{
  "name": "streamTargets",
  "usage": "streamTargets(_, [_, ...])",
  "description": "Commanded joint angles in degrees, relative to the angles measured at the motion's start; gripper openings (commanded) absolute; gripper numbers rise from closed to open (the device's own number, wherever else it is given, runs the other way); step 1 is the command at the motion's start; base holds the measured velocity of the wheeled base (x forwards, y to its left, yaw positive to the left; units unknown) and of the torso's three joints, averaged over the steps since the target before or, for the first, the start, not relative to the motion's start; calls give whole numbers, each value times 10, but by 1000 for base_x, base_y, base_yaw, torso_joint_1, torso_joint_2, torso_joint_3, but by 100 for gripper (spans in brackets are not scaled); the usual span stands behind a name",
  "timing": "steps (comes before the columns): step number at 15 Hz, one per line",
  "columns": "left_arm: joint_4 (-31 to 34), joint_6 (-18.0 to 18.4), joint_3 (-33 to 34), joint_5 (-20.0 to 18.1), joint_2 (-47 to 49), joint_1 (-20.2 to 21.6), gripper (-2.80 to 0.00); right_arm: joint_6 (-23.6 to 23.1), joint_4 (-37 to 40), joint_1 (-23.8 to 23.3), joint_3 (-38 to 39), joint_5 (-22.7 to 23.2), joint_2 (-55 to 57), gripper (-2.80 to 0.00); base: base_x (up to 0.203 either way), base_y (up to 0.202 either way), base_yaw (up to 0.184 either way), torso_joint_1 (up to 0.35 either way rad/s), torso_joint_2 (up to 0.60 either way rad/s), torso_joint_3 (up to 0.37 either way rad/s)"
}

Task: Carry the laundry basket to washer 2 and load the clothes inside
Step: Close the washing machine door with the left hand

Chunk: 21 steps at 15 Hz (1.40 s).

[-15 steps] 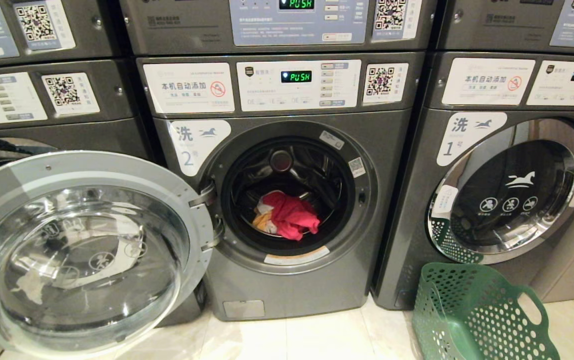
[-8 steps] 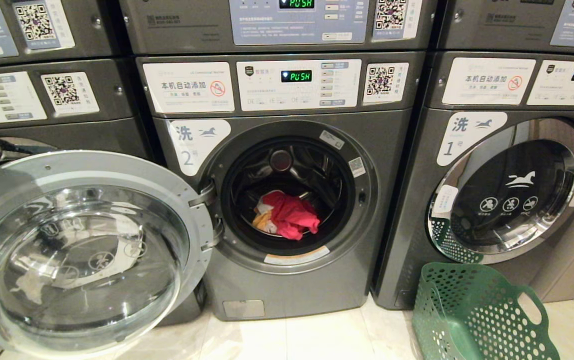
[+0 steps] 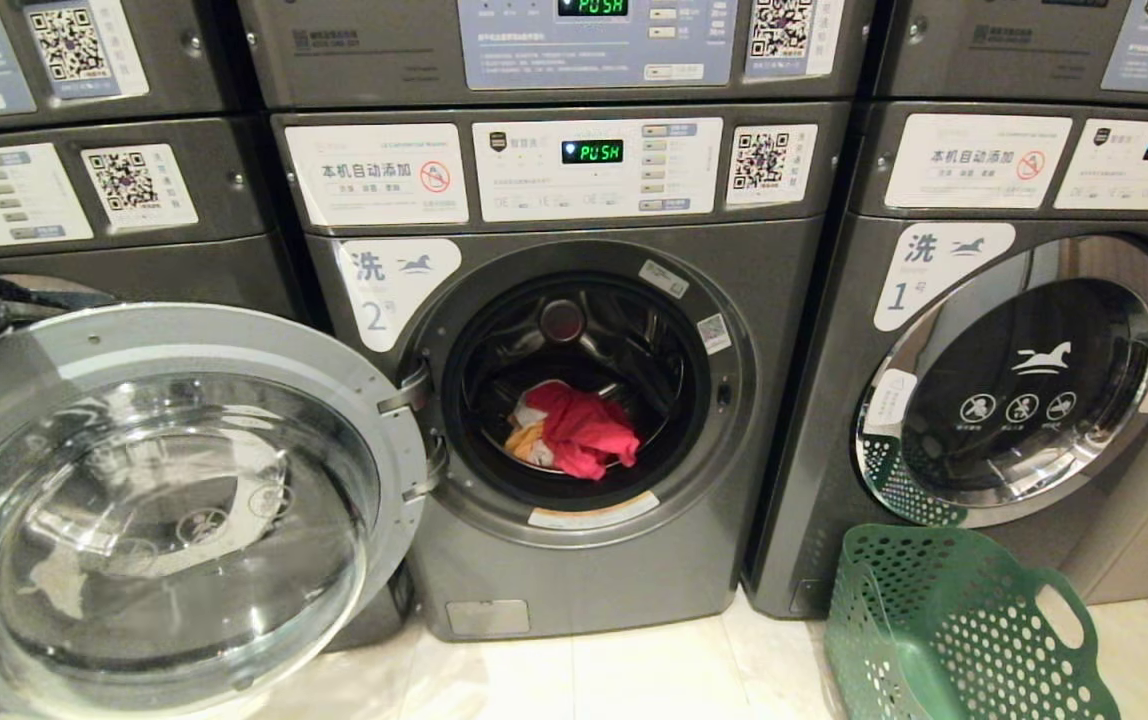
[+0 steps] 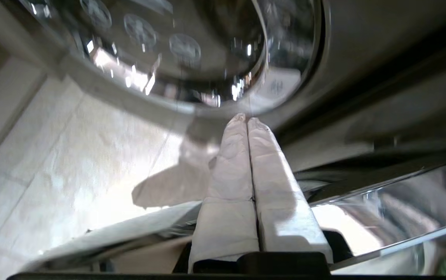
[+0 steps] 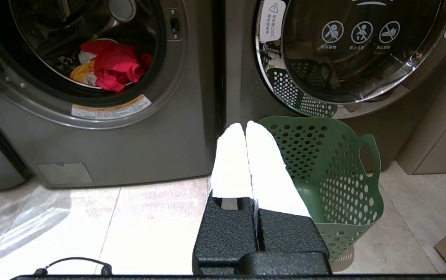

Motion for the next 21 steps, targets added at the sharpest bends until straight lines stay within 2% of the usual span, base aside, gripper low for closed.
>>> streamTargets(1, [83,6,-2,-1,-21,-4,-280,0,0,0,0,0,1,-280,0,0,0,0,0,0])
streamTargets(3, [135,9,-2,-8,-41,-18,-280,-1,0,0,0,-1,1,-280,0,0,0,0,0,0])
streamTargets(6, [176,9,1,-11,-66,-33,-280,-1,0,0,0,-1,2,-280,0,0,0,0,0,0])
streamTargets(9, [196,9,35,-23,-107,-49,-280,-2,0,0,0,0,2,-280,0,0,0,0,0,0])
streamTargets(11, [198,9,71,-30,-139,-75,-280,-2,0,0,0,-1,2,-280,0,0,0,0,0,0])
streamTargets(14, [206,9,109,-56,-187,-145,-280,-2,0,0,0,0,2,-280,0,0,0,0,0,0])
streamTargets(17, [249,9,120,-75,-209,-229,-280,-2,0,0,0,0,1,-280,0,0,0,0,0,0])
streamTargets(20, [254,5,119,-77,-207,-325,-280,-1,0,0,0,0,1,-280,0,0,0,0,0,0])
streamTargets(21, [249,4,117,-77,-202,-370,-280,-1,0,0,0,-1,1,-280,0,0,0,0,0,0])
